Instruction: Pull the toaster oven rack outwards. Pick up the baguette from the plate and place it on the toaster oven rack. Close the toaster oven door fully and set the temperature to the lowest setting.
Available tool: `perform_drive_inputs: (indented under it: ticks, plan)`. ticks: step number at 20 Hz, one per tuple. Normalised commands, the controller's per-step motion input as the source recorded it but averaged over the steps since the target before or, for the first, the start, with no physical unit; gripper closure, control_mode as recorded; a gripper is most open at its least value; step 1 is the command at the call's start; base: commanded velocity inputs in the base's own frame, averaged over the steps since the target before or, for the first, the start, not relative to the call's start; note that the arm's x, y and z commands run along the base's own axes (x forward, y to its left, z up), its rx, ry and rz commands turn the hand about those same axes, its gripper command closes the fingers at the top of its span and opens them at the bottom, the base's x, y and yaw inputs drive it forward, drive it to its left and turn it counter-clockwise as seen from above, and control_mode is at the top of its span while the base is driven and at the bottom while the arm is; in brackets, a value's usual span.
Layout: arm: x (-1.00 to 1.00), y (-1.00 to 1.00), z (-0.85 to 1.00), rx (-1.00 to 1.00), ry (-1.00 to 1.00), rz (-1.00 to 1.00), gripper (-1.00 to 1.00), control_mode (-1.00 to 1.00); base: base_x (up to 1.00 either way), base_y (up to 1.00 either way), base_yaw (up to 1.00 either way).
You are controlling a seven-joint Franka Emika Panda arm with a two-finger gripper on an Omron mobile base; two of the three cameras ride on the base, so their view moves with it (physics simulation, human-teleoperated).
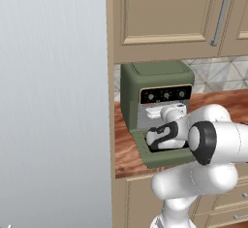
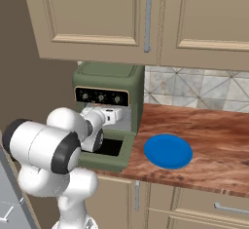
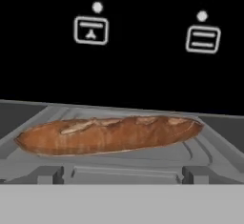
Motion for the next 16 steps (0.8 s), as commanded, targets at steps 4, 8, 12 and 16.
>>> perform_drive_inputs:
  ticks: [4, 8, 12, 16]
  plan:
    - [-0.46, 0.0, 0.39, 0.0, -0.1, 0.0, -1.0, -1.0, 0.0, 0.0, 0.0]
    - [-0.78, 0.0, 0.21, 0.0, -0.02, 0.0, -1.0, -1.0, 0.0, 0.0, 0.0]
    - [-0.93, 0.0, -0.02, -0.01, 0.01, 0.0, -1.0, -1.0, 0.0, 0.0, 0.0]
    - [-1.0, -0.02, -0.78, -0.13, 0.1, 0.0, -1.0, -1.0, 0.0, 0.0, 0.0]
